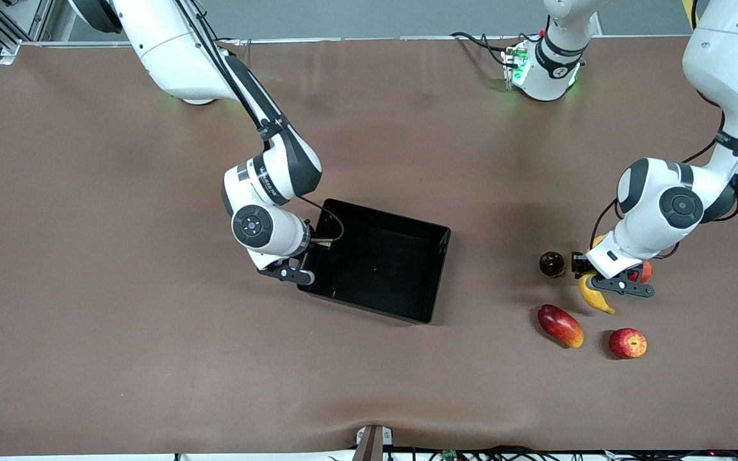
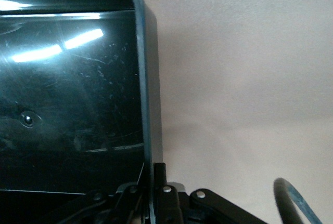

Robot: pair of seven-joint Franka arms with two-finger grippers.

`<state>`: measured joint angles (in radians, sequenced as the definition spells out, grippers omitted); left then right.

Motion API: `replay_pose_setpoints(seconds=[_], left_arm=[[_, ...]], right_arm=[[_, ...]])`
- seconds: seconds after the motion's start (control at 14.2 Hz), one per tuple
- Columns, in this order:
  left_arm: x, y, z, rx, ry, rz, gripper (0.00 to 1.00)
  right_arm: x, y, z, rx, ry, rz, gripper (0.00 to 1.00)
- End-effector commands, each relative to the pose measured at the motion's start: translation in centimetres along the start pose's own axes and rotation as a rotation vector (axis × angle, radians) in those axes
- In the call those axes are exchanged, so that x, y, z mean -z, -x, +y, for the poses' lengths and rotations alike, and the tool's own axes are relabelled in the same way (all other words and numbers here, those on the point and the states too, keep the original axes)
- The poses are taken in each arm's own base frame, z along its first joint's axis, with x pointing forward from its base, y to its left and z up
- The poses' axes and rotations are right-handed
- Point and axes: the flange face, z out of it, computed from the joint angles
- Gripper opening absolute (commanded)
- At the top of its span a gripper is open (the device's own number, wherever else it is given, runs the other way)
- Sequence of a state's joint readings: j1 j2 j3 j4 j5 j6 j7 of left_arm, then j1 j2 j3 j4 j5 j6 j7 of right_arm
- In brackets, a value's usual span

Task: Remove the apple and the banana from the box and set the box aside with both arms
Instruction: 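Place the banana by the plum while the right gripper drags the tray away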

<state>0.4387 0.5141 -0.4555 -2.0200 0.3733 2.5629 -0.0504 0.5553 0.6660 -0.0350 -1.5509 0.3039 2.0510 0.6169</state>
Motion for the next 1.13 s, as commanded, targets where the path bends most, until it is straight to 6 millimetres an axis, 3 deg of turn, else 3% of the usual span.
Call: replay_pose_setpoints(seconds=[0.0, 0.07, 0.28, 0.64, 0.85, 0.92, 0.99, 1.06], left_arm=[[-1.3, 0.2, -0.5, -0.007, 0.013, 0.01, 0.0], [-1.7, 0.3, -0.4, -0.019, 0.01, 0.007, 0.0], [-2.1, 0.3, -1.3, -0.049, -0.016, 0.008, 0.0], [-3.4, 0.3, -1.7, -0.077, -0.025, 0.0, 0.0], [-3.8, 0.3, -1.9, -0.073, -0.02, -0.003, 0.03], [-3.8, 0.3, -1.9, -0.073, -0.02, -0.003, 0.25], [-3.7, 0.3, -1.9, -0.071, -0.021, -0.001, 0.82], [-3.2, 0.2, -2.1, -0.073, -0.028, 0.006, 1.0]], right_arm=[[4.0, -1.7, 2.4, -0.008, 0.023, -0.061, 0.0], [6.1, -1.8, 3.2, 0.037, 0.031, -0.088, 0.0], [10.5, -4.1, 8.4, 0.08, 0.005, -0.114, 0.0], [15.2, -6.4, 16.7, 0.083, 0.041, -0.104, 0.0], [16.8, -9.0, 25.5, 0.12, 0.082, -0.12, 0.0], [17.2, -10.0, 28.6, 0.135, 0.065, -0.12, 0.0], [17.3, -10.8, 31.0, 0.157, 0.053, -0.12, 0.0], [17.6, -11.7, 34.2, 0.18, 0.053, -0.11, 0.0]])
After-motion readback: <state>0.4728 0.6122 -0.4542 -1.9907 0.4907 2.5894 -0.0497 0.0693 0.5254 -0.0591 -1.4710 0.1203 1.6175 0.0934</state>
